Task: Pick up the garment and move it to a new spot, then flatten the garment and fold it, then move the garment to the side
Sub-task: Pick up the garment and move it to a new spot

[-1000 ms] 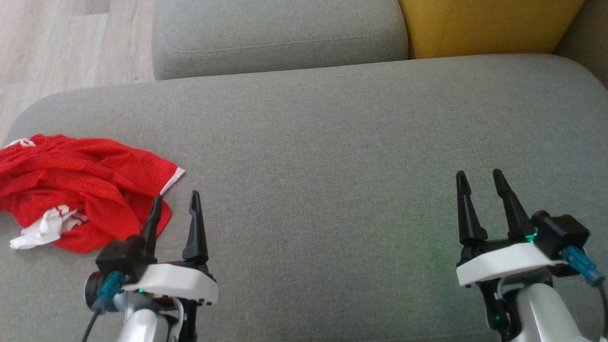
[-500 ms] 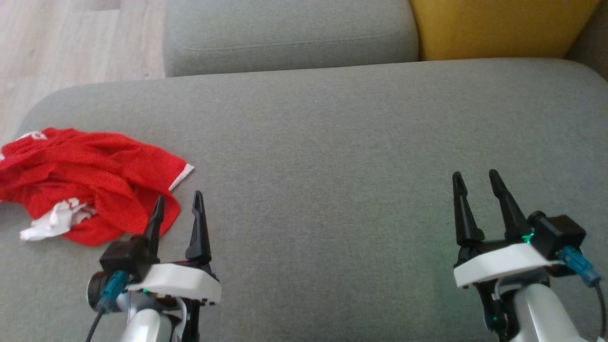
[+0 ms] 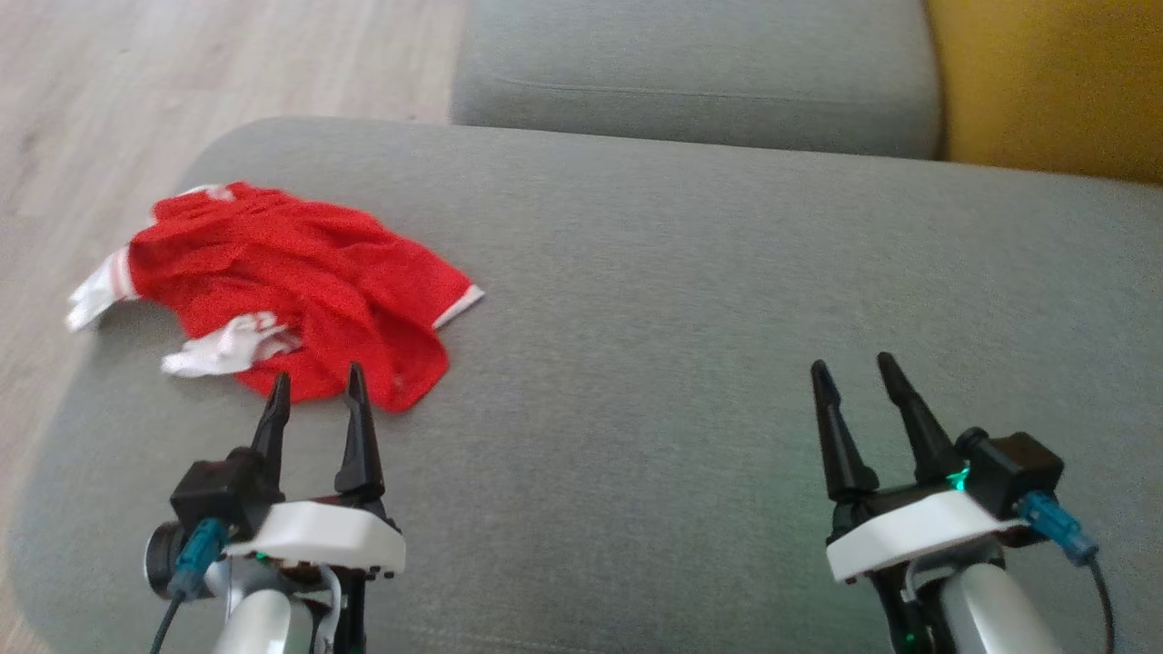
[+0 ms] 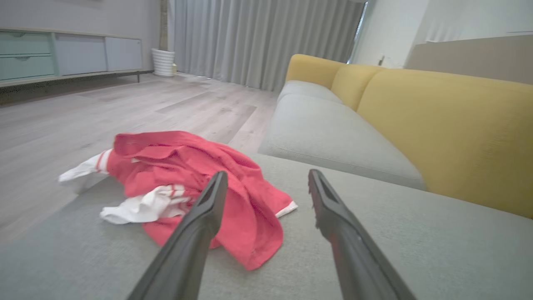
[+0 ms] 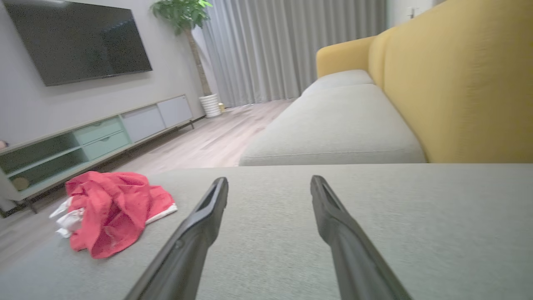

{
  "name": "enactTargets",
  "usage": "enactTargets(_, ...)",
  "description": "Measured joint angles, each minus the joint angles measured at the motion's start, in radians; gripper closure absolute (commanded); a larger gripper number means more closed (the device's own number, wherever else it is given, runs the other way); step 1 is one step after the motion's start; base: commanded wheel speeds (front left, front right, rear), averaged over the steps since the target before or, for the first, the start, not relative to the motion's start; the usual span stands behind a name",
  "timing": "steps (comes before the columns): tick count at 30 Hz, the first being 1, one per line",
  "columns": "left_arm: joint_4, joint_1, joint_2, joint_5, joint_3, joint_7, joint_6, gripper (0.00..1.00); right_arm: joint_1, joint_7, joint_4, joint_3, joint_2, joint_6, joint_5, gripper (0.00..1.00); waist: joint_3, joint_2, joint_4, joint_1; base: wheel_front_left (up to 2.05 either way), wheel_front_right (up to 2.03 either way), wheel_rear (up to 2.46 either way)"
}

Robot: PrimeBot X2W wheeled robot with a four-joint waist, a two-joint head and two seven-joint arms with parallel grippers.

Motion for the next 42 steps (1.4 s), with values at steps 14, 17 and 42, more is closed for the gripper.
enactTargets(14,-0.025,0.040,0.000,-0.003,0.047,0.000,0.002,0.00,-0.002,-0.030,0.058,0.066,0.000,0.000,0.040,0.00,-0.014,0.0000,0.169,0.0000,0.00,0.00,0.00)
enactTargets(17,-0.026,0.040,0.000,-0.003,0.054,0.000,0.002,0.00,-0.002,-0.034,0.063,0.080,0.000,0.000,0.044,0.00,-0.019,0.0000,0.194,0.0000,0.00,0.00,0.00)
enactTargets(42,-0.022,0.038,-0.002,-0.008,0.123,0.000,-0.002,0.00,-0.004,-0.038,0.075,0.063,0.001,0.000,0.035,0.00,0.015,0.0000,0.203,0.0000,0.00,0.00,0.00)
